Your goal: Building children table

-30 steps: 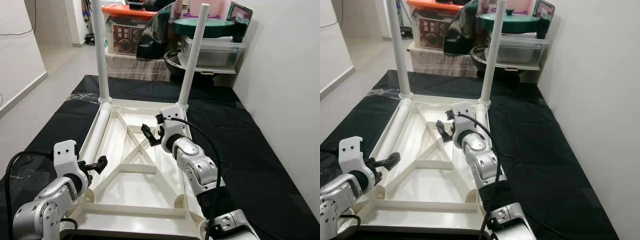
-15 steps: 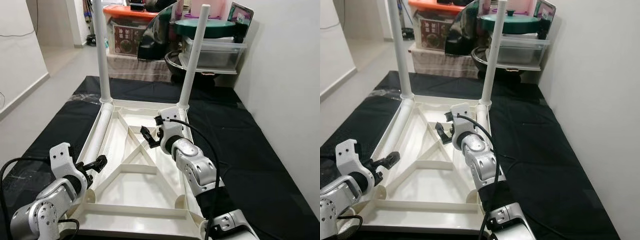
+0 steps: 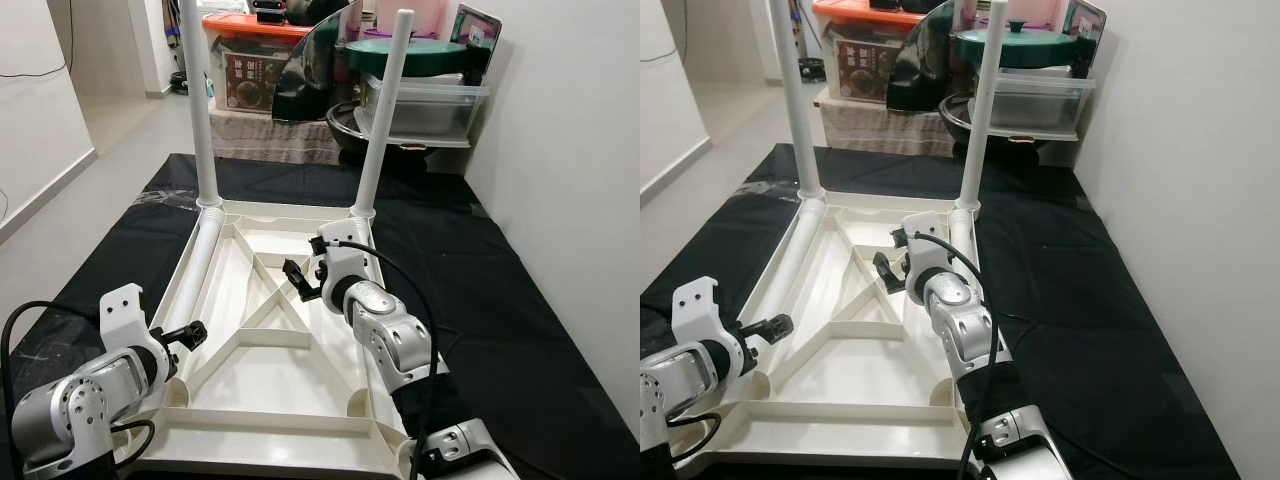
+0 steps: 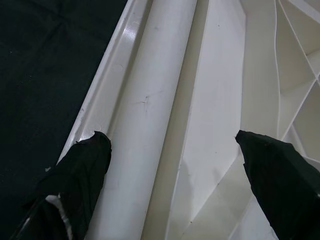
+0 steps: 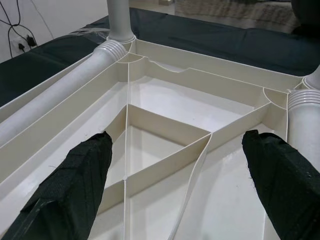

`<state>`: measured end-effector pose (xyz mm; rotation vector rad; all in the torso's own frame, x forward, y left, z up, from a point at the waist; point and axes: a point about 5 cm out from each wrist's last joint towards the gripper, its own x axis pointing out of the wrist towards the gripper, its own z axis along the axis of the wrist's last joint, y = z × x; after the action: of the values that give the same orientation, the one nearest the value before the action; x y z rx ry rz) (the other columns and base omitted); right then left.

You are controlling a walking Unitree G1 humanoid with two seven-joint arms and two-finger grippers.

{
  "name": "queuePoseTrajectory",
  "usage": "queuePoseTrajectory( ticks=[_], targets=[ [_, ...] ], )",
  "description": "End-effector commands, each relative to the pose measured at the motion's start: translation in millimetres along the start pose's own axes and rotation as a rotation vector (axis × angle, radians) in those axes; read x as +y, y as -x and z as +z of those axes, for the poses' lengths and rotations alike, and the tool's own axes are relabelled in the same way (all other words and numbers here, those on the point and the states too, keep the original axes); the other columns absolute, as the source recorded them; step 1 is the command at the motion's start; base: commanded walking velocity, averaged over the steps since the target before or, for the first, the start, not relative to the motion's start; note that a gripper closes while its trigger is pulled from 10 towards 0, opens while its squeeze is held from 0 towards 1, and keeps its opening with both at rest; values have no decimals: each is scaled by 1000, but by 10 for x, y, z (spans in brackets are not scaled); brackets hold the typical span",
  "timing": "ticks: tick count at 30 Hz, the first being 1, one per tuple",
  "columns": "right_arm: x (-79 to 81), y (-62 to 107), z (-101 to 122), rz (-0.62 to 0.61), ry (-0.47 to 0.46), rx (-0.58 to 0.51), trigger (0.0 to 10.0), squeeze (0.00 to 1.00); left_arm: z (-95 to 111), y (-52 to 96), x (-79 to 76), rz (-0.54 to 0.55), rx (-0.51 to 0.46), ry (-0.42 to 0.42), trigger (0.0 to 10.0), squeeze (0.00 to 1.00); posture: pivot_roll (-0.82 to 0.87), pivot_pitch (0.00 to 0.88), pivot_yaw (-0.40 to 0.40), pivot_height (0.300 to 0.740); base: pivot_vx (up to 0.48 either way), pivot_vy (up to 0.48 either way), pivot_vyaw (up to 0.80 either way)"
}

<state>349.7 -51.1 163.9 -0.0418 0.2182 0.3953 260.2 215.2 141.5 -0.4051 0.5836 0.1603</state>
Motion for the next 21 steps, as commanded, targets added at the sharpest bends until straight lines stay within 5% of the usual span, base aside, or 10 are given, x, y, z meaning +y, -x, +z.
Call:
queuePoseTrajectory(
  ticks=[1,6,8,14,15,21],
  targets=[
    [-8,-4,-23,-7,-9,19,10000,0,-41,-25,72,36,43,7,10000,0,90,0,-74,740,0,0,0],
    [-10,-3,-41,-10,-7,32,10000,0,-104,-52,75,23,80,38,10000,0,86,0,-70,740,0,0,0],
    [-46,-6,-102,-27,5,80,10000,0,-277,-106,44,-32,193,102,10000,0,79,0,-62,740,0,0,0],
    [-66,-6,-127,-36,9,98,10000,0,-335,-118,32,-55,231,122,10000,0,74,0,-54,740,0,0,0],
    [-85,-2,-146,-50,15,109,10000,0,-350,-130,24,-121,217,214,10000,0,69,0,-52,740,0,0,0],
    [-85,12,-174,-63,32,116,10000,0,-434,-118,62,-263,148,407,10000,0,66,0,-68,740,0,0,0]
  ],
)
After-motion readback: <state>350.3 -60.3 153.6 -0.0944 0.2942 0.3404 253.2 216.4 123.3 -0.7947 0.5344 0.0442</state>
